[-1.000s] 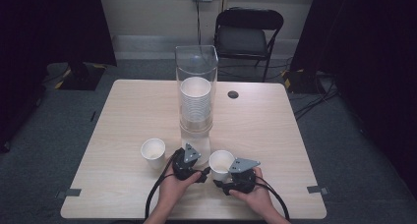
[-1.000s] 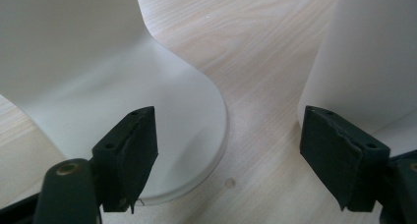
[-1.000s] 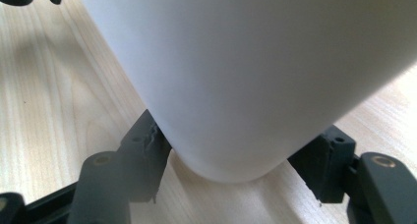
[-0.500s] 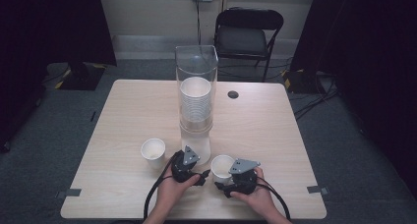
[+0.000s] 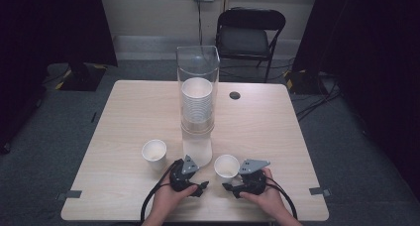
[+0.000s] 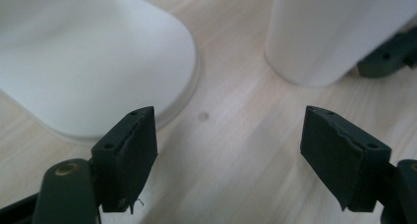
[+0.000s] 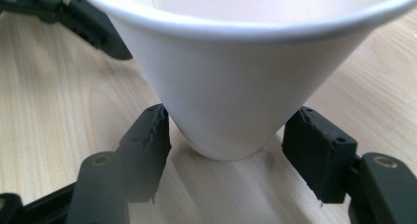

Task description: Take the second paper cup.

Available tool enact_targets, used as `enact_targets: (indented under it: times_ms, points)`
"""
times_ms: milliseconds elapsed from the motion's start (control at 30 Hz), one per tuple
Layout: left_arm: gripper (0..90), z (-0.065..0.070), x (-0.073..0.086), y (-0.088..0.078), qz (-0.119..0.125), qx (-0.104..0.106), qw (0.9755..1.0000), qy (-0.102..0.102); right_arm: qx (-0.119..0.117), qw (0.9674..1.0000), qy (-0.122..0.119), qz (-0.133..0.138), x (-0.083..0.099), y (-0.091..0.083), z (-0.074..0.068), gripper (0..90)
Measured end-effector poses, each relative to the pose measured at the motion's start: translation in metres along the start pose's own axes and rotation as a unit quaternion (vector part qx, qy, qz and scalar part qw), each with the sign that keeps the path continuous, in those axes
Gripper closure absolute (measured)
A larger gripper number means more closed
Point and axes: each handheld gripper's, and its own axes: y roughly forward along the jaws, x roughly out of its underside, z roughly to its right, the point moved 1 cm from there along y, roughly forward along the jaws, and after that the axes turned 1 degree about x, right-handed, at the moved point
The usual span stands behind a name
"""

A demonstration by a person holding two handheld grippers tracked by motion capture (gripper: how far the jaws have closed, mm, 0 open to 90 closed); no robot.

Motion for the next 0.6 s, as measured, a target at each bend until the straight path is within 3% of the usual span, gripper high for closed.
enact_targets:
  times_ms: [133,167,200,233,267,367,433,600]
  points:
    - [20.7,0.0,0.007,-0.002,-0.011,-0.001,0.9998,0.018,-0.004,1.0,0.0,0.001,-0.002,0.004,-0.001,34.1]
    - [20.5,0.0,0.008,-0.003,-0.007,0.002,0.9998,0.018,-0.01,0.9999,0.002,-0.004,-0.002,0.005,-0.002,29.6]
    - [20.5,0.001,0.009,-0.002,0.0,0.004,1.0,0.009,-0.008,0.9999,0.005,-0.012,-0.001,0.006,-0.002,25.7]
    - [20.5,0.001,0.01,-0.005,-0.012,0.001,0.9998,0.017,0.002,0.9999,0.001,-0.015,-0.001,0.007,-0.002,23.2]
    - [20.4,0.001,0.01,-0.004,-0.002,0.005,0.9999,0.016,0.009,0.9998,-0.002,-0.018,0.0,0.007,-0.003,21.6]
    - [19.9,-0.001,0.012,-0.005,-0.002,0.005,0.9997,0.025,0.009,0.9998,0.01,-0.017,0.0,0.002,0.0,17.6]
    - [19.3,-0.001,0.014,-0.004,0.013,0.011,0.9997,0.018,0.002,0.9996,0.023,-0.018,0.001,-0.001,0.004,14.5]
    - [17.1,-0.002,0.015,-0.007,-0.003,0.009,0.9995,0.03,0.005,0.9994,0.028,-0.018,0.008,-0.013,0.01,14.6]
